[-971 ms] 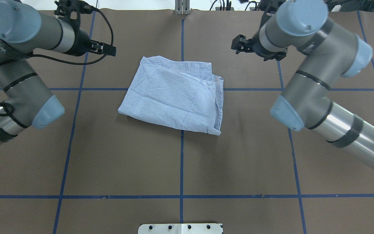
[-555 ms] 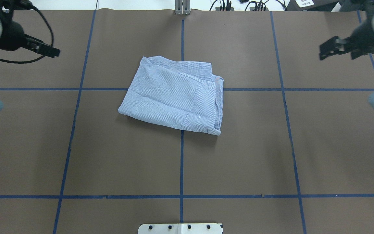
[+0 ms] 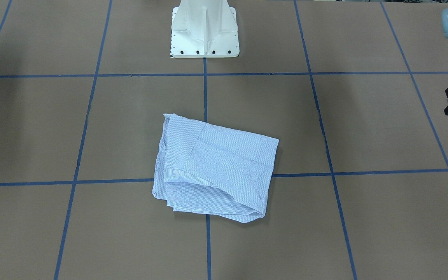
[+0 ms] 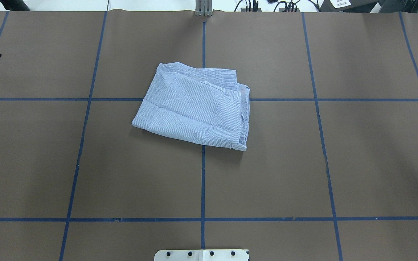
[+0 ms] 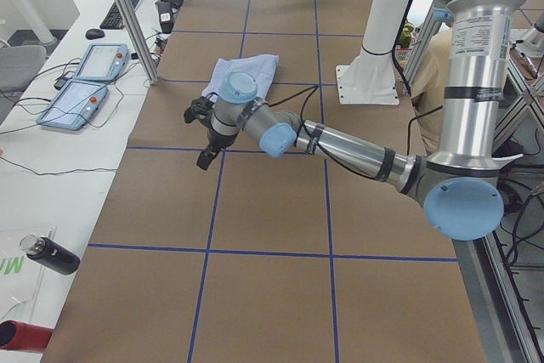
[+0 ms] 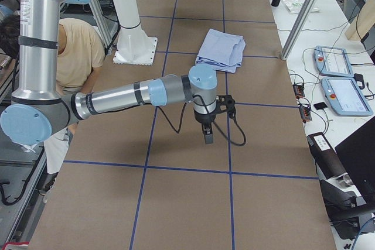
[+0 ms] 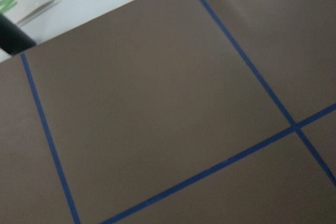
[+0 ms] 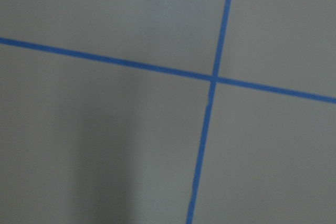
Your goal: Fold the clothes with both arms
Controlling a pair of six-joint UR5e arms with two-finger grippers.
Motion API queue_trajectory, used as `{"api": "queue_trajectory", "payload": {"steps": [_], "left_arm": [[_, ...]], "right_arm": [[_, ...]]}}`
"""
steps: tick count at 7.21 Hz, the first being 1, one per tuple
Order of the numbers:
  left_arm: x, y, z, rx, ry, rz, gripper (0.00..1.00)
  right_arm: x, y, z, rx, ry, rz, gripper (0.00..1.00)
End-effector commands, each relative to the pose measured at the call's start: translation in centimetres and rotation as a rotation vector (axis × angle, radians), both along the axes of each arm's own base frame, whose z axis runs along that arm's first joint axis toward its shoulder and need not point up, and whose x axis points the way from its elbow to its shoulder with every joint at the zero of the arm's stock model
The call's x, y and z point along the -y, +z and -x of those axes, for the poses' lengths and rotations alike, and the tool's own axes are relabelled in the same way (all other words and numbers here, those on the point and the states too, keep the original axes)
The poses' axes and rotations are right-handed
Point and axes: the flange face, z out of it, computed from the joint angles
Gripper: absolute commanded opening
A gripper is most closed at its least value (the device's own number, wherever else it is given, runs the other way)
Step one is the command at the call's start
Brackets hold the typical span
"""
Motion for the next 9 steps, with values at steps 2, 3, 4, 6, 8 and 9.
{"api": "queue_trajectory", "payload": {"steps": [2, 3, 4, 6, 8, 9], "left_arm": [[-3.0, 8.4, 7.0, 0.03, -0.04, 0.058, 1.0], [-4.2, 10.9, 6.8, 0.012, -0.024, 0.143, 1.0], [-4.2, 10.7, 6.6, -0.028, -0.012, 0.273, 1.0], [-3.3, 9.7, 6.6, -0.031, -0.009, 0.392, 1.0], [-2.9, 8.6, 6.5, -0.02, -0.009, 0.358, 1.0], [-3.0, 8.9, 6.4, -0.021, -0.007, 0.35, 1.0]], "right_arm": [[-3.0, 6.5, -1.0, -0.003, -0.006, 0.118, 1.0], [-2.6, 6.1, -0.7, 0.017, -0.007, 0.113, 1.0], [-2.2, 5.6, -0.7, 0.024, -0.008, 0.102, 1.0], [-2.3, 5.4, -0.7, 0.027, -0.01, 0.098, 1.0], [-2.5, 6.3, -0.6, 0.031, -0.016, 0.111, 1.0], [-2.9, 6.5, -0.7, 0.03, -0.017, 0.113, 1.0]]}}
